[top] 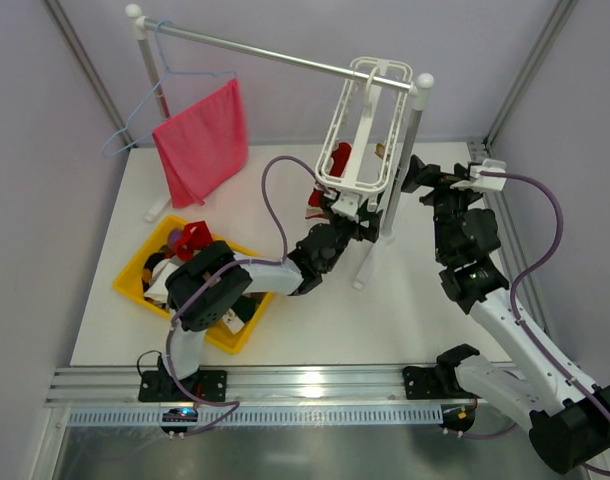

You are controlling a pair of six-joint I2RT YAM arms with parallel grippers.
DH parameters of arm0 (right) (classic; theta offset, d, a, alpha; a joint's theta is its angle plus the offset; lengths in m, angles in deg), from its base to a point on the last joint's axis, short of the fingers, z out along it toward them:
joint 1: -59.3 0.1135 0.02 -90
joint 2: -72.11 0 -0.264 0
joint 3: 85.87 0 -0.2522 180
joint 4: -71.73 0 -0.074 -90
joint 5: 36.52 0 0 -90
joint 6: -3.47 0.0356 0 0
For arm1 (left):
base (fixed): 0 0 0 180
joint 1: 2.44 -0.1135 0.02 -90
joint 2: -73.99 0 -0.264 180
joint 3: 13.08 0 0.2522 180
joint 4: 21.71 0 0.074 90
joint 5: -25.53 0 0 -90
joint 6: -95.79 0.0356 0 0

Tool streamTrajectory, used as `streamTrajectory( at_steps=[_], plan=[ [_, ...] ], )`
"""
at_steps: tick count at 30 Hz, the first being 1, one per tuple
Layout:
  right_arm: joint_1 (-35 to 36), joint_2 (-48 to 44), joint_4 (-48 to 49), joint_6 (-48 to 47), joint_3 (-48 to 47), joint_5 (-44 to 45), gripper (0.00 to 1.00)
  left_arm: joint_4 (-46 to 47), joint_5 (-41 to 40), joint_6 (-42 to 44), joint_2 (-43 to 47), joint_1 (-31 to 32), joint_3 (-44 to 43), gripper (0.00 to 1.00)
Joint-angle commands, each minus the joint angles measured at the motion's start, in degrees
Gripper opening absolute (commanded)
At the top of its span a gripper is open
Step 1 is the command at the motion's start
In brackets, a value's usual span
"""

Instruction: Remove the socks clipped to the hanger

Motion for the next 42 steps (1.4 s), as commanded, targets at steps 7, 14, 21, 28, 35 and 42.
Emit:
streamTrajectory(
  at_steps=[7, 14, 21, 28, 35, 42],
  plan=[
    [-1.8, -0.2, 2.3, 2.7, 0.3, -3.3, 1.0, 1.8, 3.3, -3.7, -5.0, 0.1, -6.2, 1.0],
    [-2.0, -1.4, 2.6, 2.9, 1.1, -3.1, 1.0, 2.5, 3.2, -3.5, -7.2, 0.0, -8.8, 0.83],
    [-2.4, -1.9, 2.5, 2.2, 1.7, -2.0, 1.0, 2.0, 2.9, -5.2, -6.9, 0.1, -8.9, 0.0],
    [-2.7, -2.4, 2.3, 2.3, 1.8, -1.8, 1.0, 4.6, 1.0, -5.5, -3.9, 0.4, -5.3, 0.0],
    [-2.7, -1.5, 2.4, 2.4, 1.6, -2.8, 1.0, 7.6, -1.3, -4.4, 3.0, 0.4, 2.9, 0.0],
    [-2.8, 0.4, 4.4, 3.2, 1.7, -8.2, 1.0, 9.6, -3.7, -4.6, 11.9, 0.5, 13.9, 0.0]
  ],
)
